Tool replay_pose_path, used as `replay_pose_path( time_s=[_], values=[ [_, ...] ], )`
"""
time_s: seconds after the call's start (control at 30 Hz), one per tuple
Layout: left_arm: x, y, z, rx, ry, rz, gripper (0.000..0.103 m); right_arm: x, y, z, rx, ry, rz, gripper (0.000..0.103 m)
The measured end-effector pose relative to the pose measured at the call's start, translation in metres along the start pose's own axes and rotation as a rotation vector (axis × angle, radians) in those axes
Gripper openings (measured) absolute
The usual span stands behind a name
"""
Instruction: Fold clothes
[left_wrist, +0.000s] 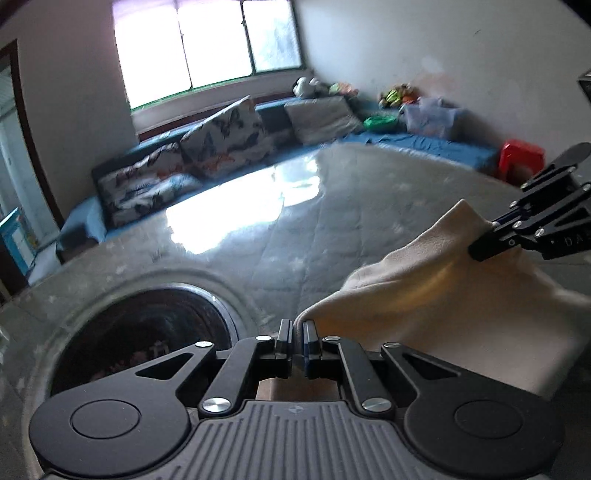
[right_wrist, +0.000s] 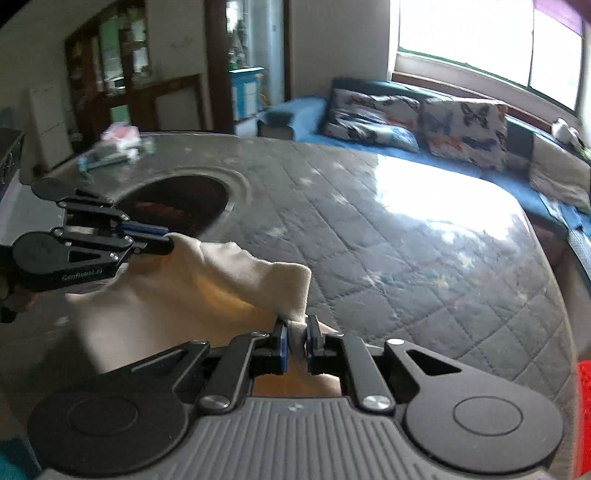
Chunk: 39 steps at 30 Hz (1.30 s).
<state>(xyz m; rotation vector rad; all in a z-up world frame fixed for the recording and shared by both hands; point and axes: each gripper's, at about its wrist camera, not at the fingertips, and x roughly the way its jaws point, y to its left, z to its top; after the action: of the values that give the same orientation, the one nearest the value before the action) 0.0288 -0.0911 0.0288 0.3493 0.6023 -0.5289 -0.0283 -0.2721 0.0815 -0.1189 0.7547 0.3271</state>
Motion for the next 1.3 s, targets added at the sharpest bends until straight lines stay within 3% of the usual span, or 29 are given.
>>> replay_pose_path(
  time_s=[0.1, 0.17, 0.33, 0.5, 0.8, 0.97, 1.1, 1.3],
  values=[
    [0.012, 0.002, -0.004, -0.019, 0.028, 0.005, 0.010, 0.019, -0.004, -0.007, 0.051, 0.032, -0.022, 0.010],
    [0.012, 0.004, -0.005, -0.027, 0.029, 0.007, 0.013, 0.023, -0.007, -0.010, 0.080, 0.042, -0.051, 0.016],
    [0.008, 0.007, 0.001, -0.058, 0.027, 0.009, 0.015, 0.006, -0.020, -0.006, 0.167, -0.019, -0.059, 0.017],
    [-0.006, 0.005, 0.011, -0.064, -0.005, -0.005, 0.015, 0.001, -0.002, -0.005, 0.101, -0.026, -0.008, 0.016],
    [0.007, -0.018, 0.025, -0.031, 0.015, -0.121, 0.015, 0.036, -0.002, -0.003, 0.119, 0.016, -0.011, 0.016],
    [0.029, -0.019, 0.029, -0.058, 0.057, -0.105, 0.015, 0.045, 0.002, -0.002, 0.083, 0.002, -0.026, 0.016],
    [0.034, -0.011, 0.031, -0.111, 0.058, -0.100, 0.015, 0.045, 0.005, 0.002, 0.067, -0.015, -0.035, 0.016],
    [0.038, -0.010, 0.030, -0.110, 0.056, -0.085, 0.015, 0.054, 0.005, 0.009, 0.057, -0.020, -0.039, 0.016]
  ],
)
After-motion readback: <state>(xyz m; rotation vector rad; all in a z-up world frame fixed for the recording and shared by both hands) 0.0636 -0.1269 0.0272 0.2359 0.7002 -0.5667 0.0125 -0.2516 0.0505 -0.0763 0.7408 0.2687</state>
